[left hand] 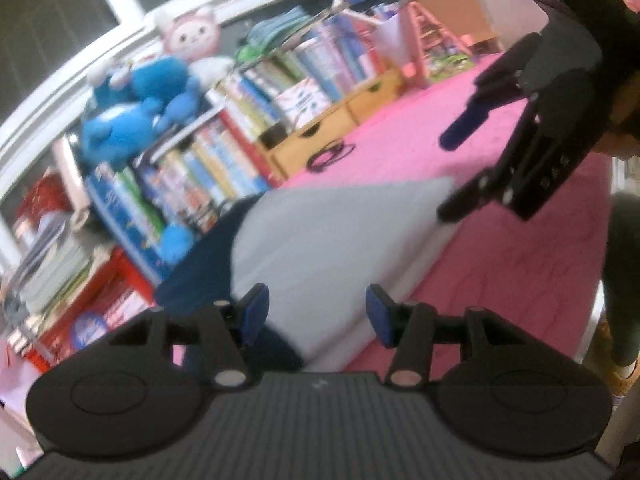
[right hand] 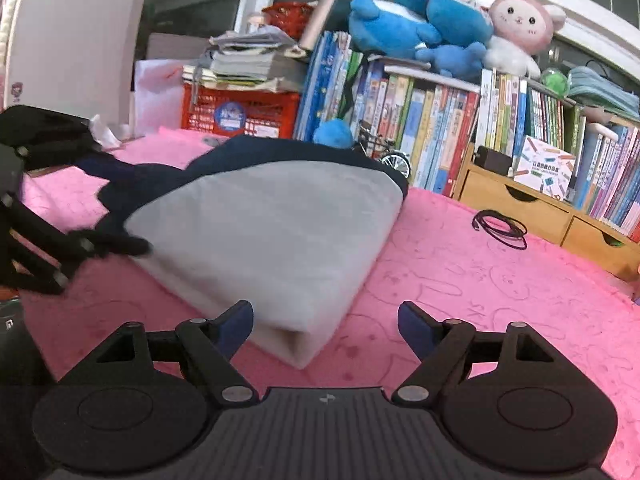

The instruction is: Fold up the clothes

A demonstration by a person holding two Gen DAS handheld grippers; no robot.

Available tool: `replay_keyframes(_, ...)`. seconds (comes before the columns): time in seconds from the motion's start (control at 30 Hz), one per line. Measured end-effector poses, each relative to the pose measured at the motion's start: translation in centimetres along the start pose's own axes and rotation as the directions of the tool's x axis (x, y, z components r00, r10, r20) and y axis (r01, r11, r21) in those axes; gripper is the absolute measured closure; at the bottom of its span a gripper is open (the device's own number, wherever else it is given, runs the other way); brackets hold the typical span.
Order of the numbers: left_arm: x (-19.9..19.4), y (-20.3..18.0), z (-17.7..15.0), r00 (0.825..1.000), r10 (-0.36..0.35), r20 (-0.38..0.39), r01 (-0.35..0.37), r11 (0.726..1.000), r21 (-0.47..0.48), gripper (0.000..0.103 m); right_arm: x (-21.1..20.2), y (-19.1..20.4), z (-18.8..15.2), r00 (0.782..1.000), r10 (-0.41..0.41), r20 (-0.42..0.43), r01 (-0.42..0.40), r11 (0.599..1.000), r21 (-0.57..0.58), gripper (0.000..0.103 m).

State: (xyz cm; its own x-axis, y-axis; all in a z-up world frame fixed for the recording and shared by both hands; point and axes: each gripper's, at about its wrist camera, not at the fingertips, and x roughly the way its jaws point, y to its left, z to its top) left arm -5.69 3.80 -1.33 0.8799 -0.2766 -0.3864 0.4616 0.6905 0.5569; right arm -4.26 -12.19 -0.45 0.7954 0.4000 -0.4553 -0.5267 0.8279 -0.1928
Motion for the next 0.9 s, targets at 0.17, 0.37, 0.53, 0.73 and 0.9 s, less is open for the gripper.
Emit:
replay_keyframes(0.17, 2.3, -2.2, 0.8, 1.000, -0.015, 0.005, 0.015, 0.998, 0.066, 0.052, 1.0, 2.3, -0.6, 0.992, -0.124, 0.023, 0.126, 0.982, -0.144, 0.030)
replay_keyframes(0.37, 3.3, -3.6, 1.1, 0.999, -0.038, -0.005, 0.038, 0.993, 0.109, 0.051, 3.7, 2.6, -0.5, 0.992, -0.123, 0.025, 0.125, 0.985, -0.120, 0.061)
replay_keyframes(0.53, 4.4, -3.8, 1.6, 0.999, -0.039, -0.032, 0.042, 0.994, 0.096, 0.053, 2.9, 1.7, 0.6, 0.994, -0.079, 0.081, 0.081, 0.997, -0.020, 0.074)
replay_keyframes(0.73, 5.4, -4.0, 2.3, 0.998, -0.011, -0.054, 0.015, 0.997, 0.074, 0.082, 3.5, 2.1, 0.5, 0.993, -0.090, 0.070, 0.092, 0.995, -0.031, 0.072)
replay_keyframes(0.9, 5.3, -3.8, 2.3, 0.999, -0.006, -0.054, 0.009, 0.998, 0.060, 0.090, 3.9, 2.4, 0.5, 0.992, -0.098, 0.074, 0.100, 0.995, -0.026, 0.071)
